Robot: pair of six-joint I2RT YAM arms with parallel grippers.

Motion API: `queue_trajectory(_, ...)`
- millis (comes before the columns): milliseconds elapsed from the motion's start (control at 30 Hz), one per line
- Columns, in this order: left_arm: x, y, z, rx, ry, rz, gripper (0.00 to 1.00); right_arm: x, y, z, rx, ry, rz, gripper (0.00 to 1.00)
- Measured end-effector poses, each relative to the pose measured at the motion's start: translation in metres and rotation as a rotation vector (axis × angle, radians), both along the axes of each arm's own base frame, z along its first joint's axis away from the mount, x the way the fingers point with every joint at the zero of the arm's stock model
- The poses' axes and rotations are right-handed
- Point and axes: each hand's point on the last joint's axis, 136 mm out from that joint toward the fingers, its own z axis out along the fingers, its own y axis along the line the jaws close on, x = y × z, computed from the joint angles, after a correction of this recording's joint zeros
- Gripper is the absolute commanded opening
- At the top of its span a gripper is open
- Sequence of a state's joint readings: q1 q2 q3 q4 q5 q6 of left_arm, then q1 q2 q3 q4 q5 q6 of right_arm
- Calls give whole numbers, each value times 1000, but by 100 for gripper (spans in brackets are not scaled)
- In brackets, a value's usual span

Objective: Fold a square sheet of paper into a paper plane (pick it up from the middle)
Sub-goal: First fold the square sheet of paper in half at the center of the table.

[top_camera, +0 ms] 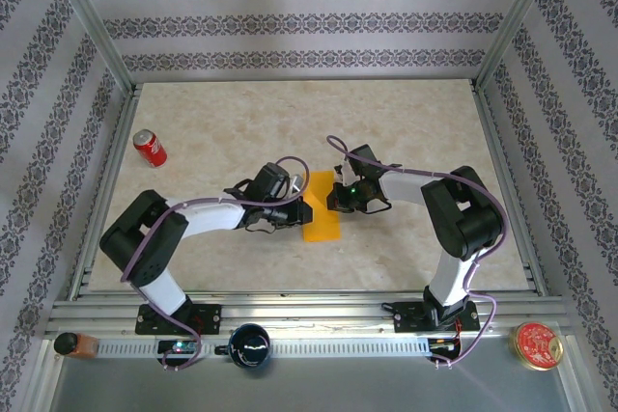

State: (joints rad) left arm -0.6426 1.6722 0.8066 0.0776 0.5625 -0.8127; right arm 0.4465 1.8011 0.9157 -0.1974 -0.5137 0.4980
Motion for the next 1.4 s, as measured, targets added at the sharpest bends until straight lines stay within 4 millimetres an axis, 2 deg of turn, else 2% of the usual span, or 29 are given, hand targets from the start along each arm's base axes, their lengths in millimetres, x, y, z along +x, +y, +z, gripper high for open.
queue_trajectory(100,10,0,-10,14,17,25,13,0,0,0,0,0,0,0)
queue_trajectory(200,11,-1,-21,20,40,35,13,0,0,0,1,-2,0,0)
queue_trajectory(367,-4,3,-35,13,86,22,14,0,0,0,1,-2,0,0)
queue_trajectory(533,-10,1,-35,6,69,-13,14,0,-1,0,4,-2,-2,0)
queue_trajectory(667,-24,-1,-35,29,48,-72,15,0,-1,0,7,2,-3,0)
queue_trajectory(800,-43,-4,-37,83,35,-141,16,0,-1,0,7,2,-3,0)
queue_trajectory(1067,-59,-2,-28,190,2,-210,17,0,-1,0,8,1,0,0)
queue_trajectory(1233,-40,0,5,168,-94,-153,16,0,-1,0,11,1,3,0)
queue_trajectory(1300,-24,0,15,143,-114,-110,16,0,-1,0,12,2,3,0)
queue_trajectory(1400,6,6,17,107,-108,-22,15,0,-2,0,14,4,2,0)
